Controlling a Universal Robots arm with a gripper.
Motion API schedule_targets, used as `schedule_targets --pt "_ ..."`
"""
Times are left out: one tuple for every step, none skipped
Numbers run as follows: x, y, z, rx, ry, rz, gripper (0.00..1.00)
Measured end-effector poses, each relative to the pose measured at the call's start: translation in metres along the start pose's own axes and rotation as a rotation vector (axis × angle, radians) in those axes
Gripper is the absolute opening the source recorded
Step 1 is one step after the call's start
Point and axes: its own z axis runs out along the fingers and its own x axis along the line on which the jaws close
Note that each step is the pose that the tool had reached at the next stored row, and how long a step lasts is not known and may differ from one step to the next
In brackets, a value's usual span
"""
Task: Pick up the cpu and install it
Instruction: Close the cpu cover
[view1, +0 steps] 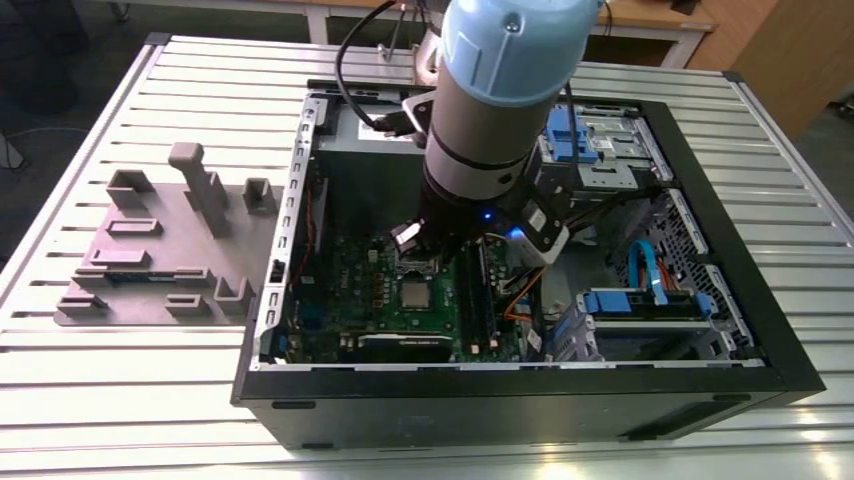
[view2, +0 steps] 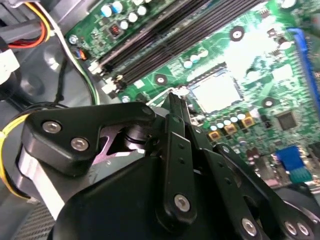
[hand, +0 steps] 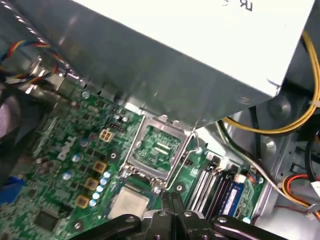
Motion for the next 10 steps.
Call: schedule_targets --pt "-0.0011 0.0009 0.0013 -0.0021 -0.0009 0.0 0.11" --pt "-0.0014 0.0011 0.0025 -0.0064 -0.0029 0.0 0.11" --pt "-0.0015 0.001 0.0032 -0.012 -0.0054 0.0 0.11" --pt "-0.0016 0.0008 0.0039 -0.0191 -0.0086 0.0 0.11" --pt "-0.0019 0.0007 0.0047 -0.027 -0.0123 0.0 0.11" --pt "-0.0021 0.0006 0.0054 -0.0335 -0.0153 0.0 0.11" --pt "-0.0025 0.001 0.006 -0.0373 -0.0172 -0.001 0.11" --pt "-0.0028 0.0014 0.0063 -0.0394 -0.0181 0.0 0.11" --pt "-0.003 0.0019 0.0063 -0.042 -0.0191 -0.001 0.11" --pt "-0.0032 0.0023 0.0065 -0.0438 -0.0199 -0.001 0.11"
